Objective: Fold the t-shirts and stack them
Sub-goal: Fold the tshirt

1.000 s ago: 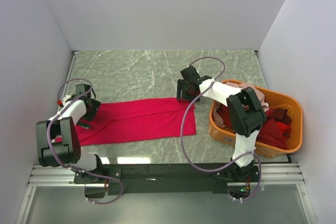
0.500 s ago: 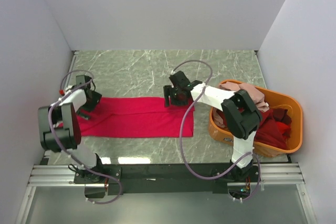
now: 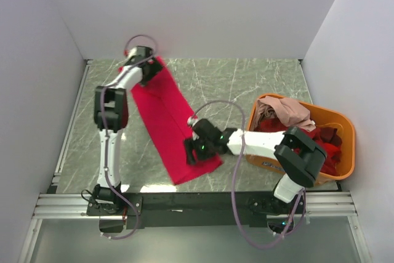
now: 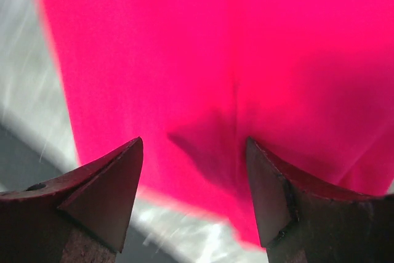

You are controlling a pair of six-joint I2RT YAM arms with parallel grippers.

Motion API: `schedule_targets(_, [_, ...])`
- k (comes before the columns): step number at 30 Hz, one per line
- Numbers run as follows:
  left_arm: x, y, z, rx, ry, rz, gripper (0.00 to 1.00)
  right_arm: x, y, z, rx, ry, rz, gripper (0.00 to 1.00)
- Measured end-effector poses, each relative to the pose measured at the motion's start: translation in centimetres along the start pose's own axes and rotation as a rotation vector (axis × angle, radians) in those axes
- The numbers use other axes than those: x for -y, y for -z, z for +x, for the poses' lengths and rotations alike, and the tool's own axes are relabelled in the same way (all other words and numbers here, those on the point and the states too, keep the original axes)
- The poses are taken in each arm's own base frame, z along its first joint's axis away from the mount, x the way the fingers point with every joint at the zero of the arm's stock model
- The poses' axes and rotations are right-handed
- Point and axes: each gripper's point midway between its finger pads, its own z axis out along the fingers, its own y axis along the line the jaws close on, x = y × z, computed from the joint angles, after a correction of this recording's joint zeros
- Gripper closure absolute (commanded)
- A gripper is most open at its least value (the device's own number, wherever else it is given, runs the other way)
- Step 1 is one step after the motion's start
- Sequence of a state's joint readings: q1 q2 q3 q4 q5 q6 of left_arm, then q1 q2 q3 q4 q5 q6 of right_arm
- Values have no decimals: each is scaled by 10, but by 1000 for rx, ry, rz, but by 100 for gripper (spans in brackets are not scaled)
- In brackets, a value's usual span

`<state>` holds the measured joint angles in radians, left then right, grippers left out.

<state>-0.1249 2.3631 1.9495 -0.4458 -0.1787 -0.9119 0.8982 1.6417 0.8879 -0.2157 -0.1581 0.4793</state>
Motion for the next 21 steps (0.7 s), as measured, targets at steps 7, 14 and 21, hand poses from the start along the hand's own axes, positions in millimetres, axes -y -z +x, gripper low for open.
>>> schedule_targets(7, [126, -9, 67, -75, -84, 386, 1, -63, 10, 58, -137, 131, -191, 26])
schedule_targets(14, [141, -12, 67, -80, -28, 447, 1, -67, 11, 61, -150, 133, -205, 26])
schedule_targets(21, [134, -11, 52, -30, -21, 368, 1, -79, 29, 43, -94, 160, -235, 25])
